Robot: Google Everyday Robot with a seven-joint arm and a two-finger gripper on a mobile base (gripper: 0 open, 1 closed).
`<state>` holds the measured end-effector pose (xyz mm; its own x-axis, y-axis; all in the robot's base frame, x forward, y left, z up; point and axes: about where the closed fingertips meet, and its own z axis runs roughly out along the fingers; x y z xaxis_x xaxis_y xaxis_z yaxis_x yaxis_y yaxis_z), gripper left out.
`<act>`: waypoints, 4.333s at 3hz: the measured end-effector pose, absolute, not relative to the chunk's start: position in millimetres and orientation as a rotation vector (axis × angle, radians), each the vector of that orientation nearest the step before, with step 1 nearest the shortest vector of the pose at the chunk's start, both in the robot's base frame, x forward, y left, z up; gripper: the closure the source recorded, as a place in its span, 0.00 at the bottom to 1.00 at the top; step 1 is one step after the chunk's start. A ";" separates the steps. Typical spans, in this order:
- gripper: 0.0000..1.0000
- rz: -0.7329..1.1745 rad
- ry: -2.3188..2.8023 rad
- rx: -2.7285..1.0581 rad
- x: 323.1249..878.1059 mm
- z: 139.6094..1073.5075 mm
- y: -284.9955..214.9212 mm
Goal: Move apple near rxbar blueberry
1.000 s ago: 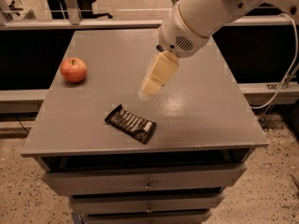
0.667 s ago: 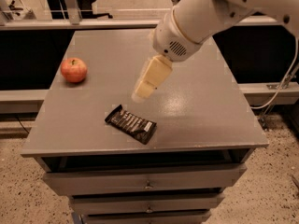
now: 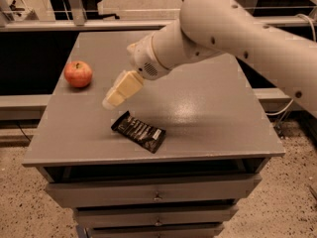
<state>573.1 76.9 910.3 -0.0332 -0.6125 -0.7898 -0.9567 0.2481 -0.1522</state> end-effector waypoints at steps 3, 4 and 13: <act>0.00 0.751 1.655 -1.212 656.1 878.4 178.3; 0.00 0.773 1.649 -1.184 667.5 868.3 198.8; 1.00 0.242 1.771 -0.743 736.2 906.2 -92.8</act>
Offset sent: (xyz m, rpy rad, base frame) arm 0.1028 0.1137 -0.0359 0.3269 0.0556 -0.0828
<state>736.2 -92.8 906.2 -0.1567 -0.3592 -0.9200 -0.5932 0.7790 -0.2031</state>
